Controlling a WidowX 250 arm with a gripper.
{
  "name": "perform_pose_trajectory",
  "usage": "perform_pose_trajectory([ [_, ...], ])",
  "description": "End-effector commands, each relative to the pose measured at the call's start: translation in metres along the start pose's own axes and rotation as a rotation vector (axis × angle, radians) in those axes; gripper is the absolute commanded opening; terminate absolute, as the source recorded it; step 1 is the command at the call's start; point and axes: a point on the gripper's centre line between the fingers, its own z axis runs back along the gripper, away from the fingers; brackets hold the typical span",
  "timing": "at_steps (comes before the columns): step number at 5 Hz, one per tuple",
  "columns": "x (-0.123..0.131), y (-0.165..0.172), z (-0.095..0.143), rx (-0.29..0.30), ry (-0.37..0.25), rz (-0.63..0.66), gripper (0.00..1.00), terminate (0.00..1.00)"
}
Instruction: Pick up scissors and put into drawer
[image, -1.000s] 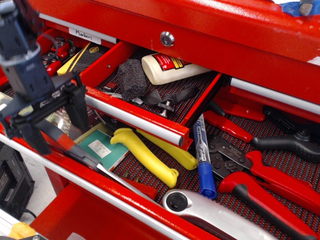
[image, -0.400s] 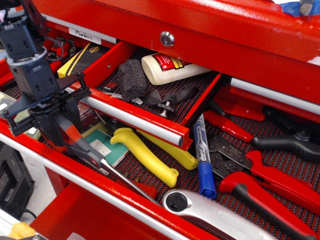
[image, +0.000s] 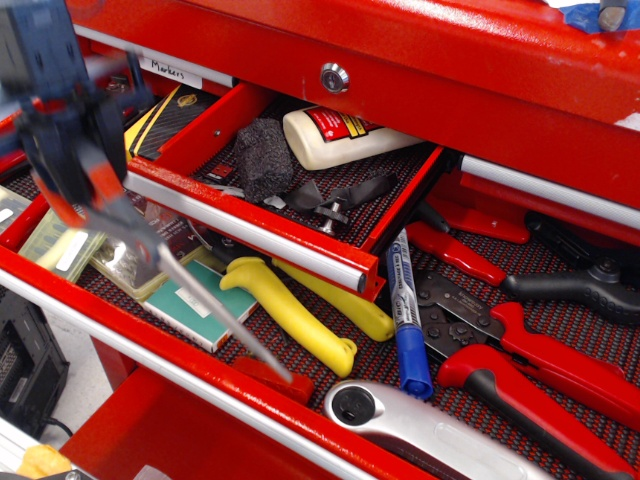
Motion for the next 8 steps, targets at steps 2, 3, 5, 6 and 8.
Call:
perform_pose_trajectory([
  [2,-0.013,-0.069,0.071,-0.107,0.019,-0.01,0.0,0.0],
  [3,-0.016,-0.087,0.066,-0.157,0.054,-0.059,0.0,0.0],
  [5,-0.024,-0.098,0.033,-0.329,-0.011,-0.217,0.0,0.0],
  [6,-0.024,-0.098,0.033,-0.329,-0.011,-0.217,1.0,0.0],
  [8,-0.024,-0.098,0.033,-0.329,-0.011,-0.217,1.0,0.0],
])
